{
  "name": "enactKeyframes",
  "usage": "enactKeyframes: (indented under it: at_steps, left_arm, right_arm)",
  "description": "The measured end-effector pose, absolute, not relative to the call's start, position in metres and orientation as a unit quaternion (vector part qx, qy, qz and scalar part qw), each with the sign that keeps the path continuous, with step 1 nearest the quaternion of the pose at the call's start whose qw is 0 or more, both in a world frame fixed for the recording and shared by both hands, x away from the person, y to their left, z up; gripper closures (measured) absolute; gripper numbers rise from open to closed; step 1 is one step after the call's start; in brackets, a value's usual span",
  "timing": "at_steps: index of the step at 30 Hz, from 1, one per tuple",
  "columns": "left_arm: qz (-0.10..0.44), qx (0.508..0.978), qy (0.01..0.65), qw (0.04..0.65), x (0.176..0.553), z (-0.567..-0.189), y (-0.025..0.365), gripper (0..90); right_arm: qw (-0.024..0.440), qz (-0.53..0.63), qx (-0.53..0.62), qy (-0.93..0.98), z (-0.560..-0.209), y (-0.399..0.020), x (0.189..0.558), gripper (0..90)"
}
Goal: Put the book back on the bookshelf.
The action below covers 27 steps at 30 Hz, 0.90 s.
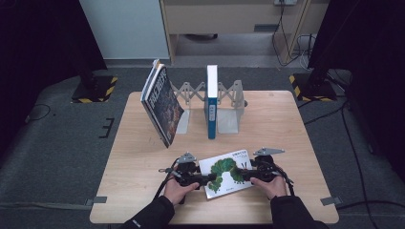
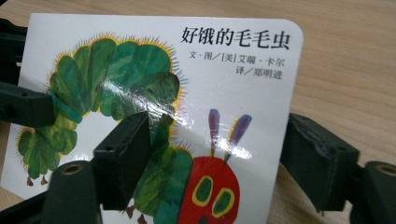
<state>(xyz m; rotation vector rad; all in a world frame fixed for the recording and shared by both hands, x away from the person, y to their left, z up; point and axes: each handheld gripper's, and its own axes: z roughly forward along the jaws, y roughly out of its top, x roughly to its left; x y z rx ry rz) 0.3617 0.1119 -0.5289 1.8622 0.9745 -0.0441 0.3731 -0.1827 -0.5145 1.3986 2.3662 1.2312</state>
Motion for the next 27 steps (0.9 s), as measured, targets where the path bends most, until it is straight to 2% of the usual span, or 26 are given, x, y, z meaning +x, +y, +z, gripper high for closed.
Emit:
enactKeyframes:
  at_steps: [12, 17, 21, 24, 27]
  left_arm:
    - [0.005, 0.761, 0.394, 0.515, 0.362, -0.513, 0.115, 49.1]
    - [0.02, 0.754, 0.388, 0.53, 0.362, -0.504, 0.115, 56.9]
    - [0.019, 0.754, 0.385, 0.532, 0.361, -0.504, 0.116, 58.0]
    - [0.019, 0.754, 0.385, 0.531, 0.36, -0.503, 0.116, 58.5]
    - [0.022, 0.754, 0.385, 0.531, 0.36, -0.502, 0.116, 58.8]
  right_arm:
    - [0.102, 0.437, 0.445, 0.775, -0.508, -0.183, 0.373, 26.7]
    - [0.124, 0.467, 0.436, 0.759, -0.502, -0.187, 0.374, 29.6]
    - [0.116, 0.462, 0.439, 0.762, -0.504, -0.188, 0.374, 29.4]
    - [0.091, 0.436, 0.445, 0.777, -0.509, -0.186, 0.374, 26.3]
    - [0.095, 0.435, 0.442, 0.778, -0.509, -0.184, 0.374, 25.9]
